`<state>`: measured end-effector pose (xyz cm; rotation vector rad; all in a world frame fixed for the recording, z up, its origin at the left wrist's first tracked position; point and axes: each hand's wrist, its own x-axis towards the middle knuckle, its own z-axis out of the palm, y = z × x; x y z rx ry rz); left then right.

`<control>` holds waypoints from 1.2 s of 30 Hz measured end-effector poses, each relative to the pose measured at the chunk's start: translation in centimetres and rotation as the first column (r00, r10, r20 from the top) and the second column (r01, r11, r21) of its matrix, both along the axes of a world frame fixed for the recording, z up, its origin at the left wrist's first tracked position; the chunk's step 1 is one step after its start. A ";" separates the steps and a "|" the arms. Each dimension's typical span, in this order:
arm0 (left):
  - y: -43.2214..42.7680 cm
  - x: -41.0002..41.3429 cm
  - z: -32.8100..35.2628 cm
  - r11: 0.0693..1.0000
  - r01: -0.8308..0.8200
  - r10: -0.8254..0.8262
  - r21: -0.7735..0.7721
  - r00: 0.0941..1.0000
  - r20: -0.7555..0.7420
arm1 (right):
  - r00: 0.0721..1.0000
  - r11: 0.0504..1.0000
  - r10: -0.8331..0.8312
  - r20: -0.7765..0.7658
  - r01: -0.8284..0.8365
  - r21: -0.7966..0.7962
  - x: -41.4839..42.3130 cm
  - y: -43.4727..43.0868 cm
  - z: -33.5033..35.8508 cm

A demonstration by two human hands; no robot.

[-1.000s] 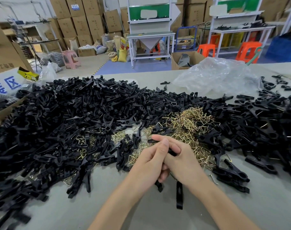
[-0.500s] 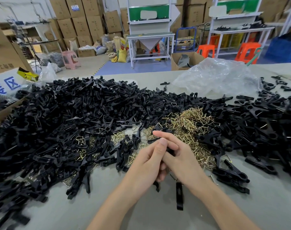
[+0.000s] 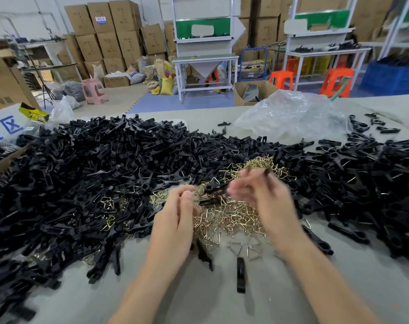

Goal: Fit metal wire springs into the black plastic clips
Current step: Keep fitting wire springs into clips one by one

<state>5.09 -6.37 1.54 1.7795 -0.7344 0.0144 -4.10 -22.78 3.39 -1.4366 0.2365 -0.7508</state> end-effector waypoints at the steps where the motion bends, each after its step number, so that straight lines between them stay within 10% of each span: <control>1: 0.2 0.3 -0.1 0.999 -0.043 0.041 0.032 0.998 0.051 | 0.990 0.985 -0.024 0.141 0.000 0.171 -0.3 -1.8 1.6; 6: 0.3 1.4 -1.0 0.947 -0.226 0.171 0.229 0.956 0.238 | 0.754 0.623 -0.337 0.564 -0.271 0.734 -2.2 -8.7 7.5; 9: 0.3 1.7 -1.2 0.879 -0.307 0.182 0.364 0.923 0.338 | 0.870 0.687 -0.206 0.448 -0.197 0.699 -1.5 -7.1 5.6; 13: 0.5 1.9 -1.4 0.810 -0.286 0.084 0.512 0.921 0.381 | 0.985 0.978 -0.170 -0.035 0.173 0.113 0.0 -1.8 0.4; 16: 0.5 2.0 -1.7 0.719 -0.317 0.045 0.619 0.910 0.413 | 0.948 0.802 -0.255 -0.191 0.097 -0.589 0.3 0.6 -2.5; 18: 0.4 2.2 -1.7 0.683 -0.336 0.034 0.648 0.901 0.432 | 0.923 0.614 -0.271 -0.272 -0.051 -0.788 0.3 1.0 -3.7; 25: 0.0 3.1 -1.5 0.670 -0.410 0.005 0.619 0.836 0.548 | 0.851 0.439 -0.384 -0.358 -0.173 -0.882 1.0 0.9 -4.5; 36: -0.4 3.7 -1.1 0.706 -0.334 -0.088 0.625 0.834 0.545 | 0.866 0.466 -0.372 -0.335 -0.138 -0.874 1.1 0.7 -4.8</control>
